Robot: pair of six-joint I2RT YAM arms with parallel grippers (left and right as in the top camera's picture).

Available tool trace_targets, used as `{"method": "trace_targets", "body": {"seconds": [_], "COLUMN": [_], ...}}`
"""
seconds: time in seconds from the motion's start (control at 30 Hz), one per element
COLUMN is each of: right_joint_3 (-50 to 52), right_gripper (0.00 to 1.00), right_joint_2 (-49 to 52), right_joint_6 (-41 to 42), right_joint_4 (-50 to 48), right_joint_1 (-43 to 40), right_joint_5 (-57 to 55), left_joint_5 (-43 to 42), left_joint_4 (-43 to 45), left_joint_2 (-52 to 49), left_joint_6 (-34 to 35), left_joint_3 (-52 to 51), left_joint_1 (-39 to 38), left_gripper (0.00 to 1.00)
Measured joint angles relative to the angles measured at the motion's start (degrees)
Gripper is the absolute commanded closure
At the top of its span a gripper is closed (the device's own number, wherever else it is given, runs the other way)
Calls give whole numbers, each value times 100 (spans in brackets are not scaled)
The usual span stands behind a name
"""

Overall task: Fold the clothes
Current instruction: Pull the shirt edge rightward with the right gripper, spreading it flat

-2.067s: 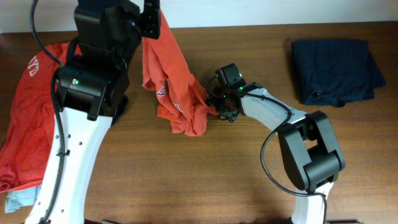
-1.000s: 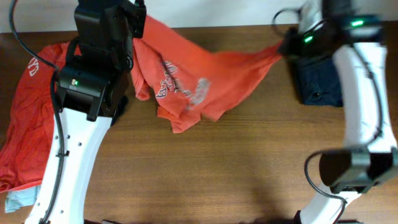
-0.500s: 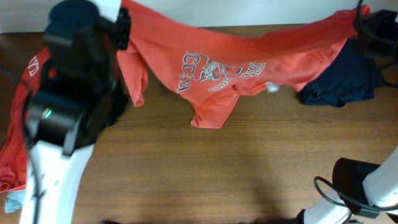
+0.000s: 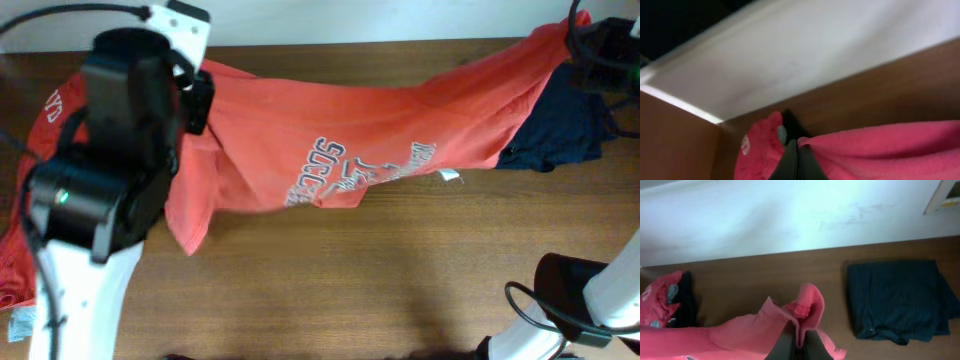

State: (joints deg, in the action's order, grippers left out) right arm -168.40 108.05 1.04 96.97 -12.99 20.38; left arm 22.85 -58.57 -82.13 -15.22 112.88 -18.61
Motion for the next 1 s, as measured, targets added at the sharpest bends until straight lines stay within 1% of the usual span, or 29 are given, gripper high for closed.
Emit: {"method": "trace_targets", "body": {"seconds": [0.33,0.67,1.0], "right_joint_3": [907,2020,2929], "right_gripper": [96,96,96], "right_joint_2": [66,131,131], "right_joint_6": [-234,-317,-323], "right_joint_4": [-31,-520,-964], "right_joint_1": [0,0,0], "right_joint_5": [-258,-452,-479], "left_joint_5": [-120,-125,-619], "left_joint_4": [46,26,66], "left_joint_2": [-1097,-2098,-3381], "left_joint_6": [-160,-177,-177], "left_joint_3": [-2,-2,-2], "left_joint_1": [0,0,0], "left_gripper": [100,100,100]}}
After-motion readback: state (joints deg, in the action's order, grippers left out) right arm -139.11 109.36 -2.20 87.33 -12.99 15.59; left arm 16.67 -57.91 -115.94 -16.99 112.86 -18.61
